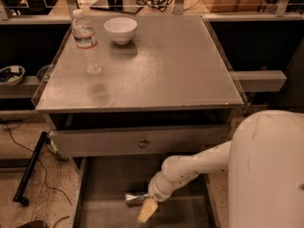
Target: Pick redbull can from middle drawer and place on counter
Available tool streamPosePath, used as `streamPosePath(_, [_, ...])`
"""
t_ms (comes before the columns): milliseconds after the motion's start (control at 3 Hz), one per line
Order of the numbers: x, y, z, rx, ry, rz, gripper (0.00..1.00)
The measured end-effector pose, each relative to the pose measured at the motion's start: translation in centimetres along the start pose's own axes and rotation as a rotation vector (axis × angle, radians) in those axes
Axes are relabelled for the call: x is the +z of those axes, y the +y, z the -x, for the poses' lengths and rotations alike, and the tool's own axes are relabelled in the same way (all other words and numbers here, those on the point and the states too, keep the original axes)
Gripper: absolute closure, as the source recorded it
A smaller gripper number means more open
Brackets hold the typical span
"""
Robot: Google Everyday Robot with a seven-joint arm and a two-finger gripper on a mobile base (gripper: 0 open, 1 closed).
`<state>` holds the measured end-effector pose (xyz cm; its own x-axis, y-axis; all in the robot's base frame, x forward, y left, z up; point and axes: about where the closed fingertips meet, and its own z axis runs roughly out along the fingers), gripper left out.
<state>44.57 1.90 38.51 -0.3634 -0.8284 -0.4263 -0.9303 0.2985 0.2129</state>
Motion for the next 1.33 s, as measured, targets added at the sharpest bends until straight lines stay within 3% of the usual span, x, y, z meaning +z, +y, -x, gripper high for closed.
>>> streamPosePath(333, [1.12, 0.47, 2.83, -0.065, -0.025, 0.034, 0.00])
streamPosePath(667, [1.12, 0.47, 2.84, -0.065, -0.025, 0.034, 0.00])
streamPosePath(1000, [1.12, 0.48, 2.83, -0.065, -0.025, 0.034, 0.15])
streamPosePath(1333, [1.12, 0.48, 2.83, -0.065, -0.025, 0.034, 0.38])
